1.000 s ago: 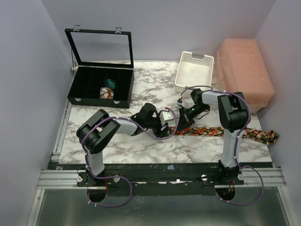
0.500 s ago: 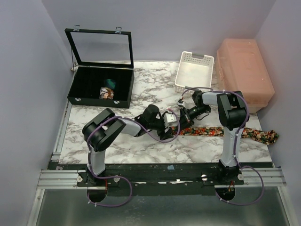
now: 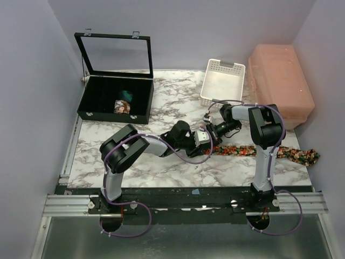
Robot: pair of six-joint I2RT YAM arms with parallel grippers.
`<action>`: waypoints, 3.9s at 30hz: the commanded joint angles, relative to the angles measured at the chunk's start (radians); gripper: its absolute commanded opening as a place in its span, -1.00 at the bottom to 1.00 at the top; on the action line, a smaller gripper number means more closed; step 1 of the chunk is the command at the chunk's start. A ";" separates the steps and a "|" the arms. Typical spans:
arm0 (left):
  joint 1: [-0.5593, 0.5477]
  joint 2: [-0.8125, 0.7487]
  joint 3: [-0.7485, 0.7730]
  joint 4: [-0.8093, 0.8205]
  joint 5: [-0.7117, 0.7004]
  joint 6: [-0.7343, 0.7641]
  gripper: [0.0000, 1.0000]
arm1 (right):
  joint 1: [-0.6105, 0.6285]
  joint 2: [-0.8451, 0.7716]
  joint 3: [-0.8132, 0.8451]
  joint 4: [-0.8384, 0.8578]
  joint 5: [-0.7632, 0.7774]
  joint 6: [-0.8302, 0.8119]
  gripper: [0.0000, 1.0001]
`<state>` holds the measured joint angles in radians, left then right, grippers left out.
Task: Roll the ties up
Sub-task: Roll the tie at the center of the board.
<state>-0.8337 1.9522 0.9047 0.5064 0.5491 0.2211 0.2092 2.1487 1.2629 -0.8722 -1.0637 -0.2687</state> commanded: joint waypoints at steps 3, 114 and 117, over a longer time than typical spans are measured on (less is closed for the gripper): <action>0.004 -0.007 -0.036 -0.218 -0.087 0.074 -0.36 | -0.015 -0.028 0.012 -0.041 0.049 -0.058 -0.98; 0.015 0.030 0.092 -0.460 -0.080 0.147 -0.35 | 0.006 -0.075 0.035 -0.021 0.132 0.030 -0.73; 0.018 0.027 0.089 -0.459 -0.071 0.129 -0.26 | 0.002 -0.069 0.030 -0.027 0.202 0.014 -0.99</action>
<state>-0.8223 1.9224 1.0256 0.1814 0.5495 0.3416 0.2134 2.0594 1.2961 -0.9142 -0.9569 -0.2367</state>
